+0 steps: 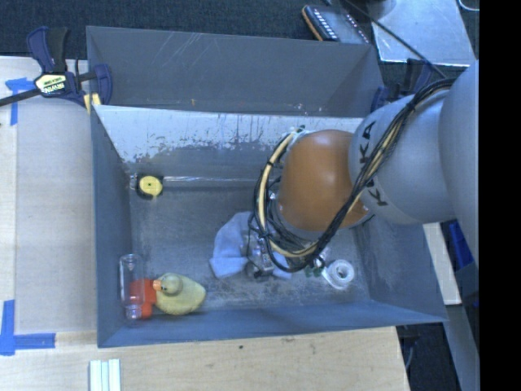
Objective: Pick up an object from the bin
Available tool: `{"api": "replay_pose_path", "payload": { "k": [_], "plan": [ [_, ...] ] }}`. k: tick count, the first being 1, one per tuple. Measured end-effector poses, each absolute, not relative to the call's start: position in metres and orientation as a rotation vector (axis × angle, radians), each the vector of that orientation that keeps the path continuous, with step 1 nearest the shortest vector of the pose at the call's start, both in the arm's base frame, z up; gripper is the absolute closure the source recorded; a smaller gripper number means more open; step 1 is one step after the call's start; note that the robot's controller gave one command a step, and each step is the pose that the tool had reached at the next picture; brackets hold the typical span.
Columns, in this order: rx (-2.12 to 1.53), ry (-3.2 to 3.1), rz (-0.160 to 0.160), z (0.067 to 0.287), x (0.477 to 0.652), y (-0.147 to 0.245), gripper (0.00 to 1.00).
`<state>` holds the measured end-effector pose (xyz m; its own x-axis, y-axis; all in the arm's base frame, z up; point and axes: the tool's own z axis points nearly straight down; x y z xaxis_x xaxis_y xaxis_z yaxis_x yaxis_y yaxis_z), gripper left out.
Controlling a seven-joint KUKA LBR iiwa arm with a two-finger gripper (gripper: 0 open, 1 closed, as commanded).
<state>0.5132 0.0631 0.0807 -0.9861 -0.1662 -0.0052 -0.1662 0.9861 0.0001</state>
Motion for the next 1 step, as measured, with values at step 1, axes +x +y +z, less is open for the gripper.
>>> {"api": "replay_pose_path", "payload": {
  "k": [1],
  "plan": [
    [-0.288, 3.127, 0.001, 0.1687, 0.5014, 0.0622, 1.0]
  ]
}}
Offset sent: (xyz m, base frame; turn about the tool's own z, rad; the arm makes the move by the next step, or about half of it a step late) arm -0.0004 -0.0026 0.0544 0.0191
